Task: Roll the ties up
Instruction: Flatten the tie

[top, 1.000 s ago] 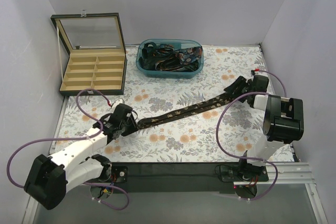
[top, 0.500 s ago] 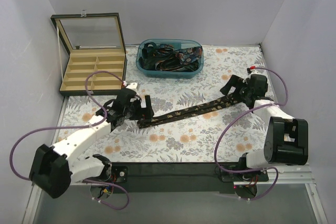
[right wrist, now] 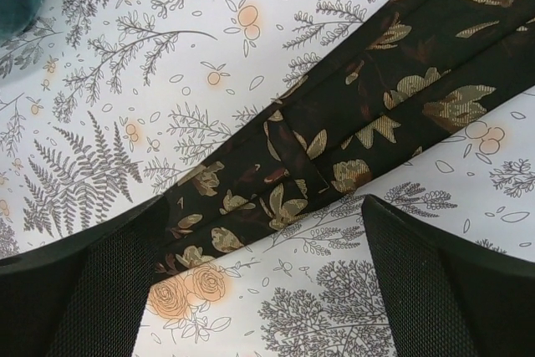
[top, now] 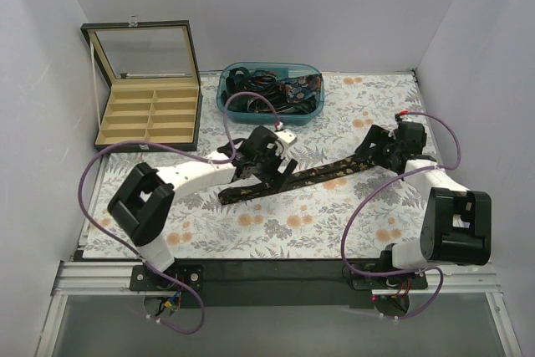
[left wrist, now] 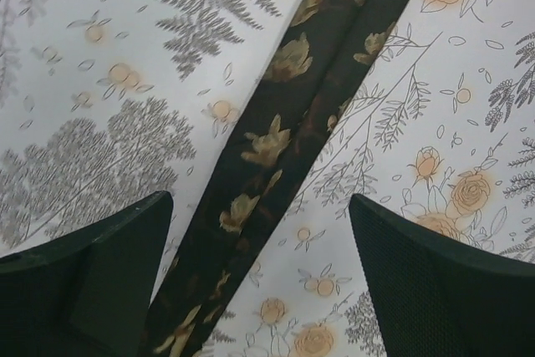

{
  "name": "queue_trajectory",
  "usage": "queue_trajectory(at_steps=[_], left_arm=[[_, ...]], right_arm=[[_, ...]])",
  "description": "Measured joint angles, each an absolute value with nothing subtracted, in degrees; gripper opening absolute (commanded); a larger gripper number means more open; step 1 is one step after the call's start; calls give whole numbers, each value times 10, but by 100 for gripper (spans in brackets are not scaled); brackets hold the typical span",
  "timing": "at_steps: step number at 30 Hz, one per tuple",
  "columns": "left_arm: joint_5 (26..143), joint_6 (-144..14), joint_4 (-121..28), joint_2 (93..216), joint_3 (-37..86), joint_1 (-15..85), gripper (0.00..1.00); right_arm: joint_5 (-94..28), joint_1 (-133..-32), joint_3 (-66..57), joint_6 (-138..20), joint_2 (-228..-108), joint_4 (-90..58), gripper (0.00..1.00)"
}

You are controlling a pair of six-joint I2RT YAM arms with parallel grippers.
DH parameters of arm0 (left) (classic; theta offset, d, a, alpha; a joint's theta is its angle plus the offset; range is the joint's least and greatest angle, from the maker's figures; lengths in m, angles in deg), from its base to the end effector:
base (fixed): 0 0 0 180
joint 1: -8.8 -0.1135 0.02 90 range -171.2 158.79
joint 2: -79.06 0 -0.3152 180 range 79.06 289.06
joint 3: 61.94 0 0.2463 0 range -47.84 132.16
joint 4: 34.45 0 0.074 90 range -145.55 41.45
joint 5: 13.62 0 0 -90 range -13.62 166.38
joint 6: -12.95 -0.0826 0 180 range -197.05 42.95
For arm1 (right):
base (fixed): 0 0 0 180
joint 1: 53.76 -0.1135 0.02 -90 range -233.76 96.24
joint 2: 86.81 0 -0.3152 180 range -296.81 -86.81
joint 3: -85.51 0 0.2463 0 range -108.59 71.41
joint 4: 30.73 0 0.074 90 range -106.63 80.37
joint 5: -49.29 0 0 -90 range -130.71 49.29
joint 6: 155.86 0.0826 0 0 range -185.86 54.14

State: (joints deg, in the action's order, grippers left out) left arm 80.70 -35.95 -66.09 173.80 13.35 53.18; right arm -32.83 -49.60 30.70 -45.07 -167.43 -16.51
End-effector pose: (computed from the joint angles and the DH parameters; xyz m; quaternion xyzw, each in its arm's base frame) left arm 0.2647 -0.2678 0.2239 0.0395 0.9415 -0.2520 0.2203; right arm 0.3097 -0.0112 0.2170 0.1670 0.8892 0.1226 0.4079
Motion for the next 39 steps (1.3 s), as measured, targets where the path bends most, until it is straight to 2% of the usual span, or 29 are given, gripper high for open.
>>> queue_trajectory(at_steps=[1,9,14,19,26,33,34,35,38,39], left_arm=[[805,-370,-660,1759,148,540,72],[785,-429,-649,1872,216,579,66],[780,-448,-643,1894,231,579,61],[766,-452,-633,1907,234,579,42],[744,-441,-624,1906,228,583,36],[706,-407,-601,1898,208,586,34],[699,-400,-600,1898,207,586,37],[691,-392,-598,1897,205,586,46],[664,-364,-596,1888,194,585,55],[654,-354,-598,1881,188,585,62]], right_arm=[[-328,-496,307,-450,-1677,-165,86],[-313,-482,307,-441,-1708,-165,84],[-306,-478,307,-435,-1720,-166,83],[-297,-477,307,-422,-1737,-181,82],[-268,-473,295,-402,-1771,-232,82],[-252,-473,229,-388,-1842,-255,81],[-252,-473,224,-388,-1847,-257,81],[-251,-473,220,-388,-1851,-258,81],[-252,-474,219,-391,-1850,-258,81],[-254,-474,221,-392,-1848,-256,81]])
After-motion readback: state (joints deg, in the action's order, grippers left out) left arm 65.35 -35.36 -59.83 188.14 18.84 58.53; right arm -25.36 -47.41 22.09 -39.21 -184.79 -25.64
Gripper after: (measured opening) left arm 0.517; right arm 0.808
